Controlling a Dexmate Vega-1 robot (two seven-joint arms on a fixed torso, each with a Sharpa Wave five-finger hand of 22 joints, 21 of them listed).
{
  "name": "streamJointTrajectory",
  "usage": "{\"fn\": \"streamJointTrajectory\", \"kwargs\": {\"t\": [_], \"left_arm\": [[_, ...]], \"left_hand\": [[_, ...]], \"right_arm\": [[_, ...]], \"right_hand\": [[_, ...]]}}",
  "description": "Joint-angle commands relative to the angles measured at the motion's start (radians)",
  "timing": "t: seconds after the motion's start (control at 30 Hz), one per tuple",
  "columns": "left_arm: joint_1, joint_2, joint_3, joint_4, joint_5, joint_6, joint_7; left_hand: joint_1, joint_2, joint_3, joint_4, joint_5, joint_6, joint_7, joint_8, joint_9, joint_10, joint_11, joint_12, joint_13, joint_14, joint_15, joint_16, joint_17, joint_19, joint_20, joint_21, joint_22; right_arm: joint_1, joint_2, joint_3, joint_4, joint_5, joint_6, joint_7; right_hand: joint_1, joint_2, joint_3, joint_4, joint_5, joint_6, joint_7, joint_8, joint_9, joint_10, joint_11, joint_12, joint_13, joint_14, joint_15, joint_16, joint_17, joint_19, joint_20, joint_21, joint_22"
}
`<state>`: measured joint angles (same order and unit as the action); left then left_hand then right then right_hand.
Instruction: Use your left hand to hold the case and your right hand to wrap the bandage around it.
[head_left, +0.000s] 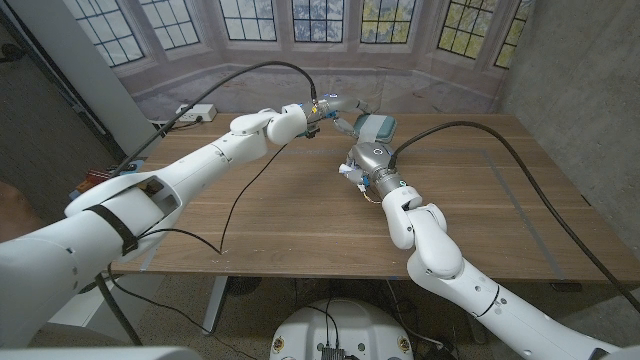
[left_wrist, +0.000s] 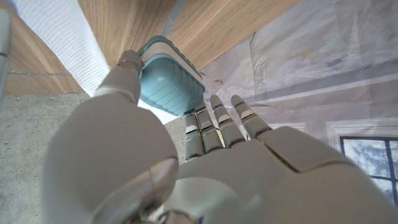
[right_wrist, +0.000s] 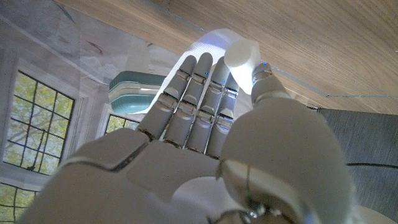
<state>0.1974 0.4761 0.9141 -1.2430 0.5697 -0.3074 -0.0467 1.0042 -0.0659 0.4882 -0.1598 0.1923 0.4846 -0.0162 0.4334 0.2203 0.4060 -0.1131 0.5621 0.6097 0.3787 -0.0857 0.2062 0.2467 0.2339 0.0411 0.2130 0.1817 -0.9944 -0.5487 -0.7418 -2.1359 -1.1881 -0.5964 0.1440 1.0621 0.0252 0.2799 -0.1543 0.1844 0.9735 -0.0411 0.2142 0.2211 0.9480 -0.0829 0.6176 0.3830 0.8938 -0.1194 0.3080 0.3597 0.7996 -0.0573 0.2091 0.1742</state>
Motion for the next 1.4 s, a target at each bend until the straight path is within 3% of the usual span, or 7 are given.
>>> {"fn": "streamJointTrajectory", "kwargs": {"t": [0.03,0.5,1.4], "left_arm": [[0.001,-0.004,0.003,-0.009,-0.004,0.007,-0.007],[-0.003,-0.010,0.005,0.000,-0.013,-0.004,-0.012],[-0.021,-0.025,0.016,0.044,-0.026,-0.027,-0.017]], "left_hand": [[-0.052,0.063,0.011,0.007,0.004,0.091,-0.041,0.378,0.004,0.051,-0.044,0.002,0.001,0.000,0.007,0.001,0.001,-0.003,0.000,-0.004,0.003],[-0.056,0.063,0.011,0.008,0.004,0.094,-0.041,0.380,0.004,0.051,-0.043,0.002,0.002,0.001,0.008,0.001,0.001,-0.003,-0.001,-0.003,0.003],[-0.061,0.062,0.010,0.009,0.004,0.095,-0.040,0.380,0.004,0.054,-0.039,0.003,0.002,0.002,0.008,0.002,0.001,-0.005,-0.004,-0.004,0.003]], "right_arm": [[0.011,-0.039,-0.008,0.040,0.041,0.018,-0.091],[0.032,-0.057,-0.033,0.123,0.053,0.046,-0.228],[0.098,-0.084,-0.068,0.235,0.074,0.065,-0.324]], "right_hand": [[0.001,0.008,-0.003,0.000,0.002,0.010,-0.002,0.004,0.004,0.008,-0.003,0.004,0.001,0.009,-0.093,-0.004,0.003,0.007,-0.003,0.007,0.005],[0.001,0.010,-0.002,0.000,0.002,0.014,-0.006,0.006,0.004,0.006,-0.009,0.002,-0.001,0.018,-0.095,-0.001,0.008,0.012,-0.009,0.008,0.005],[-0.002,0.013,0.000,0.001,0.000,0.012,-0.012,0.006,0.004,0.006,-0.015,-0.004,-0.007,0.019,-0.097,-0.006,0.012,0.015,-0.013,0.008,0.005]]}}
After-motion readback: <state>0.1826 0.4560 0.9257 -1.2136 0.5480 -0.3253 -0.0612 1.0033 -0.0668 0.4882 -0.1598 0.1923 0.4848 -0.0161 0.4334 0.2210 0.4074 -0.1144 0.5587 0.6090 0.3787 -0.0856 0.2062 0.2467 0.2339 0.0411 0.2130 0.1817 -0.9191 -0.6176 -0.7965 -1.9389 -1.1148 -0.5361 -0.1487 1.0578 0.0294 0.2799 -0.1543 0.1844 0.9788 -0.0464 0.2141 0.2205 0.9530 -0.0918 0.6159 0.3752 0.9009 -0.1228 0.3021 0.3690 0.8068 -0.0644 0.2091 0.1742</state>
